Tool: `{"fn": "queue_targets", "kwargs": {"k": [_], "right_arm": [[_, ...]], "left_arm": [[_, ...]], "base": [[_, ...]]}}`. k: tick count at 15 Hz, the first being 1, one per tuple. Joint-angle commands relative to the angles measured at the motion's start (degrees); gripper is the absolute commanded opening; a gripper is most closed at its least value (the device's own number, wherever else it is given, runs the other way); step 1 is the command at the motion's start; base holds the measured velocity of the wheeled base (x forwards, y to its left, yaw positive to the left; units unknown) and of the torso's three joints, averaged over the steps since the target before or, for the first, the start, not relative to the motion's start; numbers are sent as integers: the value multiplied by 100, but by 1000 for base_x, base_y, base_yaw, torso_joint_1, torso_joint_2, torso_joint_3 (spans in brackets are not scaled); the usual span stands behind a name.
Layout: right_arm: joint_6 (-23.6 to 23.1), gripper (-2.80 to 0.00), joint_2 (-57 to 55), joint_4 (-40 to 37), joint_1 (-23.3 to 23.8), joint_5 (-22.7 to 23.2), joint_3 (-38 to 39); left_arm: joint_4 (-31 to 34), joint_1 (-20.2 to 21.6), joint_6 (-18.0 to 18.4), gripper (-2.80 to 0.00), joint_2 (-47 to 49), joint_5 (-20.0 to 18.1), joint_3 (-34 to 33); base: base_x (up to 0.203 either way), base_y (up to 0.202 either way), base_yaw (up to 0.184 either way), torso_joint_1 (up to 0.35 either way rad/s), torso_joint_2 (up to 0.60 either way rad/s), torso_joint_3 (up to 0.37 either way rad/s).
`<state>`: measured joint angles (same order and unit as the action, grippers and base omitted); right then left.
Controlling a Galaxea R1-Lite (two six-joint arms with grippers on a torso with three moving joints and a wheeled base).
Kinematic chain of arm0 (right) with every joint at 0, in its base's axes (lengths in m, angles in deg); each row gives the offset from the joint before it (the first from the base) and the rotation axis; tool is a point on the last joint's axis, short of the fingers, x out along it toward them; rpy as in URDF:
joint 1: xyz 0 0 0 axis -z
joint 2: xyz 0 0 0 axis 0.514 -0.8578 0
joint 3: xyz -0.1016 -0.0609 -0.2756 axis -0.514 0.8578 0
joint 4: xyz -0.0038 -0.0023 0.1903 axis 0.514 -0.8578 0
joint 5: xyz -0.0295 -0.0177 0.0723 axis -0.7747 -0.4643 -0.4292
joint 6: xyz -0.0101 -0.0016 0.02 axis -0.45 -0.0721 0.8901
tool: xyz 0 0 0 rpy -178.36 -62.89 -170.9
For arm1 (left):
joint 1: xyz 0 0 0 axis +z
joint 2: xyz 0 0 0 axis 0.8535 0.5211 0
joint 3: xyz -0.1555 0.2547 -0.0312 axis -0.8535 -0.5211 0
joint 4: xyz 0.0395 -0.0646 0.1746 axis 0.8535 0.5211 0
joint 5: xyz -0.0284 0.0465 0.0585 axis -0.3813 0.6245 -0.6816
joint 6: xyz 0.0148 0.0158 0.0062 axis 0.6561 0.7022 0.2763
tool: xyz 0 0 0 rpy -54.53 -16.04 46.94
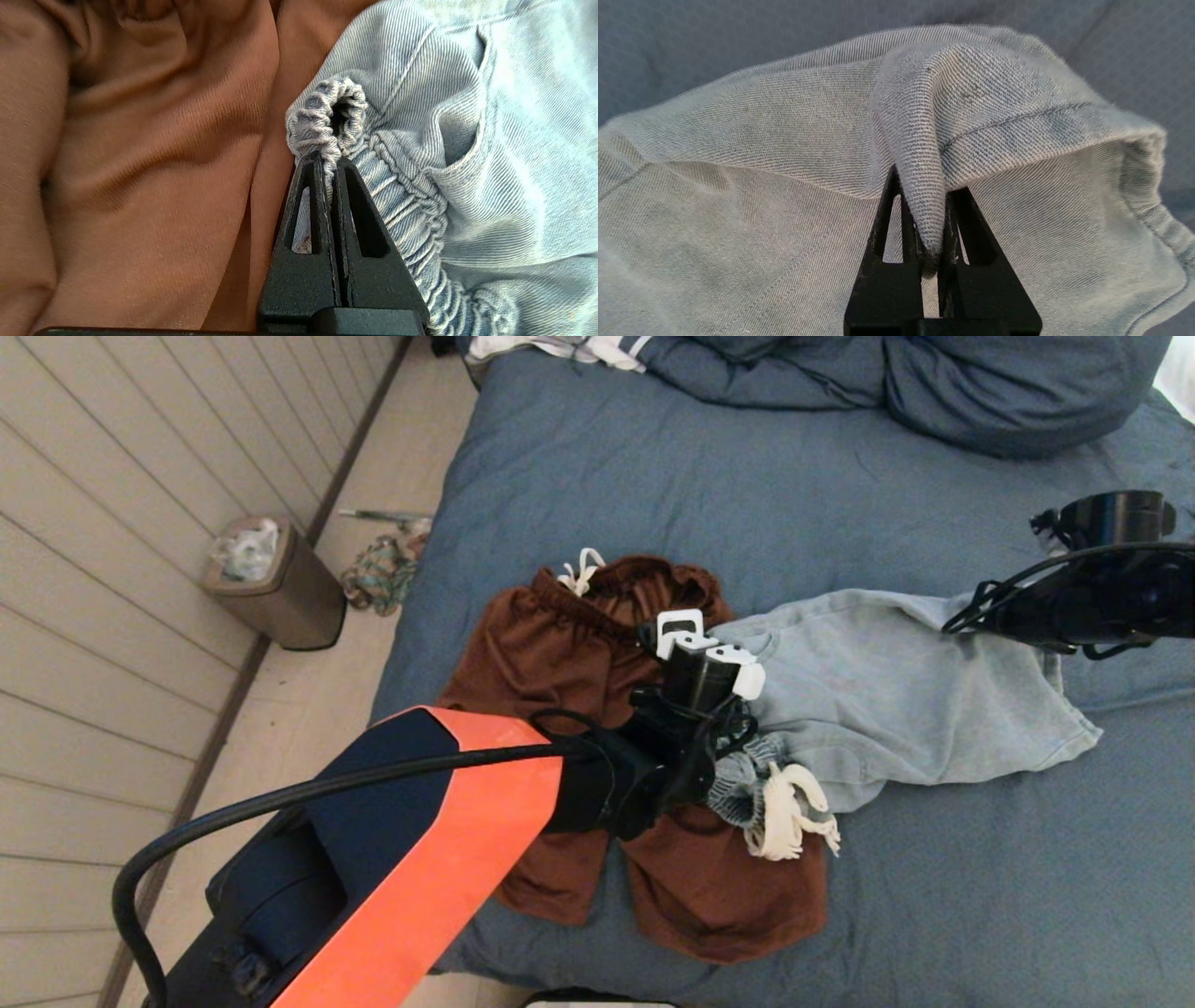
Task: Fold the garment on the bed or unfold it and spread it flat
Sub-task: Unford the blue shorts
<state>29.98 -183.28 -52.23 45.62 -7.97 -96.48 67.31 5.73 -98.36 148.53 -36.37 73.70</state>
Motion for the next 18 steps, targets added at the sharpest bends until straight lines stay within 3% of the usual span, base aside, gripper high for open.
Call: {"fn": "queue_targets", "kwargs": {"k": [1, 7, 11, 15, 18], "right_arm": [[6, -280, 192, -4, -8, -5, 36], [-16, -280, 1219, -12, -140, -3, 732], [-21, -280, 1901, -92, -639, -3, 1084], [-16, -280, 2529, -639, -1257, 0, 951], [-34, -280, 3207, -1143, -1521, -4, 721]], "left_arm": [[-20, 4, -13, -280, -181, 68, -8], [-13, -33, -13, -280, -822, 381, -101], [-11, -49, 17, -280, -1409, 560, -479], [34, -53, 49, -280, -2039, 596, -651], [29, -39, 140, -280, -2830, 607, -1144]], "base": [[0, 0, 0, 0, 0, 0], [0, 0, 0, 0, 0, 0], [0, 0, 0, 0, 0, 0], [0, 0, 0, 0, 0, 0], [0, 0, 0, 0, 0, 0]]}}
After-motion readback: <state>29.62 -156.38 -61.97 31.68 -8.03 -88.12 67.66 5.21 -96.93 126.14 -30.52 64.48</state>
